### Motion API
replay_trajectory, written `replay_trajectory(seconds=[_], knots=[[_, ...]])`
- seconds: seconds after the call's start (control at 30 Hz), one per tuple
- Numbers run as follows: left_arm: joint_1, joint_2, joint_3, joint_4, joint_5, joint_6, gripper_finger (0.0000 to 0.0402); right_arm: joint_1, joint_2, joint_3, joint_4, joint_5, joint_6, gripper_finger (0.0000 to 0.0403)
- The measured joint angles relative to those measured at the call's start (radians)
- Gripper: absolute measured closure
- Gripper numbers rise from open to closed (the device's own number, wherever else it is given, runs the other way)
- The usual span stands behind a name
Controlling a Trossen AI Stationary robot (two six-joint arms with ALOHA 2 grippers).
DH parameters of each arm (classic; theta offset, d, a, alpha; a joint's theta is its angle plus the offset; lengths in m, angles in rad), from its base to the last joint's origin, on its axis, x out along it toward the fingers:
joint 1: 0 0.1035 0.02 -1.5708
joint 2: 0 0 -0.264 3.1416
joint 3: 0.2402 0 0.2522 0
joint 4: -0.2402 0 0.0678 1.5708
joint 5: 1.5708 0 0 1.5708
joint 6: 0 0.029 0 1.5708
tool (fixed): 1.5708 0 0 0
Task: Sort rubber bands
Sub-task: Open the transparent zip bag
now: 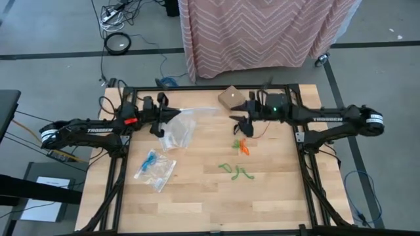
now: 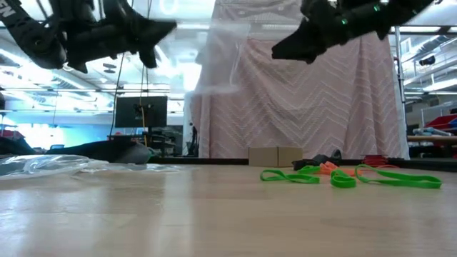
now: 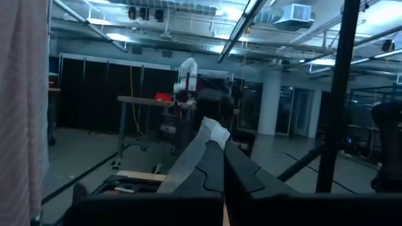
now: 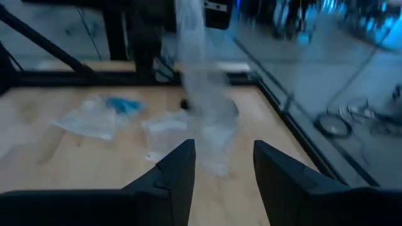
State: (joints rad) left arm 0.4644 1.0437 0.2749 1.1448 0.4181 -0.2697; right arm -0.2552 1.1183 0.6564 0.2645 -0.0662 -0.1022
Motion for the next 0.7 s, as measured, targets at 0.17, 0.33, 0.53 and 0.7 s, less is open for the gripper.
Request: replay_trajectory(seconds=[0.17, 0.33, 0.53, 0.7], knots=[[-0.013, 0.005, 0.002, 0.013, -0.012, -0.023, 0.0401, 0.043, 0.064, -0.11, 0.331, 0.037, -0.003, 0.0255], [-0.049, 0.017, 0.002, 0.015, -0.029, -0.03, 0.0401, 0.057, 0.151, -0.071, 0.413, 0.054, -0.062, 0.0256], [-0.093, 0.035, 0.002, -0.007, -0.036, -0.03, 0.0401, 0.057, 0.223, 0.012, 0.425, 0.04, -0.102, 0.0256], [-0.101, 0.037, 0.002, -0.02, -0.04, -0.026, 0.0401, 0.057, 0.235, 0.028, 0.423, 0.015, -0.101, 0.0256]])
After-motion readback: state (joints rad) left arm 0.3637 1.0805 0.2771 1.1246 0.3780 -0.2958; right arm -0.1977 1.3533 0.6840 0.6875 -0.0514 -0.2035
